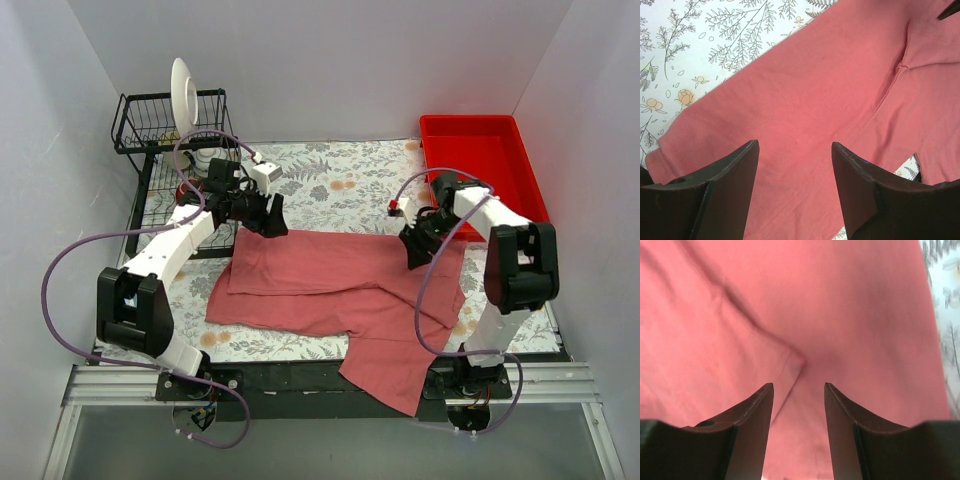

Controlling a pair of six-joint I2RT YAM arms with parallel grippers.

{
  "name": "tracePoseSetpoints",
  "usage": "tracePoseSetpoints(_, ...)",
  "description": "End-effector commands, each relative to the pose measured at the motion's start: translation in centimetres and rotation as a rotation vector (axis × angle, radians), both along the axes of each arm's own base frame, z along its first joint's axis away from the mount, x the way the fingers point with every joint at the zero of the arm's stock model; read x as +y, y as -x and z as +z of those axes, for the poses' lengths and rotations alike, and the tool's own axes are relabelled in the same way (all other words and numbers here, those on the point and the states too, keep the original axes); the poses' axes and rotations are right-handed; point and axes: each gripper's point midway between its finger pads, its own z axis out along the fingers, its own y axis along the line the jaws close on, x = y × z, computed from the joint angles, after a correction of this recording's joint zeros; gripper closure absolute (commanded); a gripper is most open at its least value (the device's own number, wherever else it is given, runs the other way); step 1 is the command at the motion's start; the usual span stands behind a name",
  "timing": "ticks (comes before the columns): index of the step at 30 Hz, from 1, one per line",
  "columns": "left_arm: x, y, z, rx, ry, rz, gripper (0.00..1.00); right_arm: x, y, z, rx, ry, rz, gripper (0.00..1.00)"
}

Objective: Roll the t-shirts
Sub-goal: Fold the T-shirt at the center of the board.

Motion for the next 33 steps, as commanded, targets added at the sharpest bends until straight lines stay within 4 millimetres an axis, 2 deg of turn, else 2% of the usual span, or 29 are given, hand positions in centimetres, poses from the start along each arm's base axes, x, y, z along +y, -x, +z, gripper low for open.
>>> tracePoseSetpoints(1, -0.3, -0.4, -0.1, 0.004, 0.012, -0.029, 0.40, -4.2, 3.8, 3.3, 0.028, 0.059, -0.041, 0.47)
tracePoseSetpoints(3, -0.5, -0.8, 0.0, -0.009, 0.018, -0.033, 0.40, -6.8, 5.6, 3.2, 0.111, 0.073, -0.133, 0.48)
tracePoseSetpoints(4, -0.6, -1.0, 0.0, -0.010, 0.020, -0.034, 0.40, -7.4, 7.1, 3.4, 0.177, 0.076, -0.154, 0.48)
tracePoseSetpoints(6, -0.8, -1.3, -0.2, -0.008, 0.028, -0.039, 0.40, -8.8, 8.5, 3.5, 0.221, 0.080, -0.196, 0.49)
tracePoseSetpoints(11, -1.1, -1.7, -0.9, -0.008, 0.026, -0.056, 0.40, -9.7, 12.0, 3.0, 0.286, 0.137, -0.204, 0.48)
tracePoseSetpoints(15, -1.2, -1.8, -1.7, 0.007, 0.027, -0.068, 0.40, -9.9, 14.7, 1.6, 0.394, 0.175, -0.200, 0.46)
tracePoseSetpoints(21, -1.2, -1.7, -2.4, 0.021, 0.019, -0.084, 0.40, -10.4, 15.0, 0.5, 0.451, 0.204, -0.190, 0.46)
tracePoseSetpoints(33, -1.6, -2.6, -3.0, 0.045, 0.027, -0.079, 0.41, -11.2, 13.2, -1.4, 0.453, 0.259, -0.204, 0.44)
